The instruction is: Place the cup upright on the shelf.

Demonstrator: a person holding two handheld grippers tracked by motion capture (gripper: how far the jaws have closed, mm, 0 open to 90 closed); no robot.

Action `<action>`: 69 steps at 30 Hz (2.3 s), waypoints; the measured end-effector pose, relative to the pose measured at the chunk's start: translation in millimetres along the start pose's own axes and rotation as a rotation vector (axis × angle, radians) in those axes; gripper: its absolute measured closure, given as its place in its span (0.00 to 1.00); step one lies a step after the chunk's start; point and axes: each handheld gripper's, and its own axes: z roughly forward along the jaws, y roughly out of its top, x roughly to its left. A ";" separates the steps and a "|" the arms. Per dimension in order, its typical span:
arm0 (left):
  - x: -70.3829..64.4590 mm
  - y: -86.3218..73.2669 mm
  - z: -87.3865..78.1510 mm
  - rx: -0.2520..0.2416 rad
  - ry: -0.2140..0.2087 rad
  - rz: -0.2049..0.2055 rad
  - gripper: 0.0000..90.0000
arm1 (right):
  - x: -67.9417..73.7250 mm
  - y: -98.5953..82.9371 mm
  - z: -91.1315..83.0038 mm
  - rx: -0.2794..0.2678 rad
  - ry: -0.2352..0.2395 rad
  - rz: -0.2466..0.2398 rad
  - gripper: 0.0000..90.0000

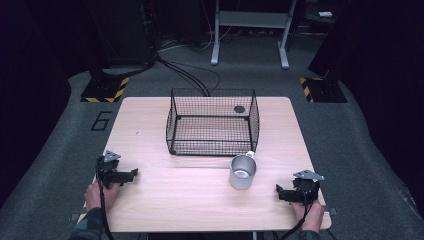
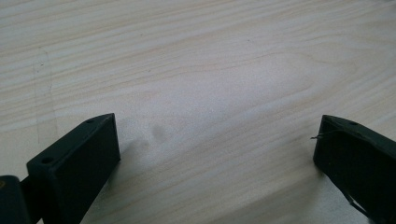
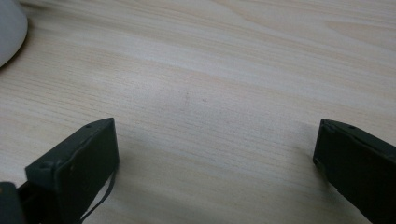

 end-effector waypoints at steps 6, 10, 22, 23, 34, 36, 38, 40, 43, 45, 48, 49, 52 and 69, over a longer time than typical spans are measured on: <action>0.2 0.3 -0.5 0.007 -0.002 0.001 0.00 | -0.3 2.1 -0.6 0.018 0.012 0.011 0.00; 0.0 0.2 -0.2 0.003 -0.001 -0.002 0.00 | -1.2 3.0 -1.4 0.021 0.012 0.032 0.00; 0.1 0.1 0.0 0.001 0.000 -0.001 0.00 | 6.1 11.1 -12.9 0.023 0.063 0.030 0.00; 0.1 0.1 0.0 0.001 0.000 -0.001 0.00 | 7.6 12.2 -14.3 0.025 0.069 0.031 0.00; 0.0 0.1 0.0 0.000 0.000 -0.001 0.00 | 21.8 33.9 -36.7 -0.018 0.125 -0.018 0.00; 0.1 0.1 0.0 0.000 0.000 -0.001 0.00 | 25.0 38.1 -39.3 -0.020 0.137 -0.027 0.00; 0.1 0.1 0.0 0.000 0.000 -0.001 0.00 | 28.4 42.0 -41.6 -0.036 0.152 -0.038 0.00; 0.1 0.1 0.0 0.000 0.000 -0.001 0.00 | 31.6 46.3 -43.9 -0.039 0.171 -0.048 0.00; 0.1 0.1 0.0 0.000 0.000 -0.001 0.00 | 34.9 50.4 -45.4 -0.048 0.190 -0.057 0.00; 0.0 0.1 0.0 0.000 0.000 -0.001 0.00 | 40.8 56.5 -48.0 -0.057 0.213 -0.082 0.00; 0.0 0.1 0.0 0.000 0.000 -0.001 0.00 | 44.8 60.1 -49.7 -0.066 0.228 -0.088 0.00; 0.0 0.0 0.1 0.000 0.000 -0.001 0.00 | 46.8 62.5 -51.0 -0.072 0.239 -0.100 0.00; 0.0 0.0 0.0 0.000 0.000 -0.001 0.00 | 53.7 69.8 -54.9 -0.085 0.271 -0.132 0.00; 0.1 0.1 0.0 0.001 0.000 -0.001 0.00 | 85.7 101.3 -49.2 -0.071 0.364 -0.273 0.00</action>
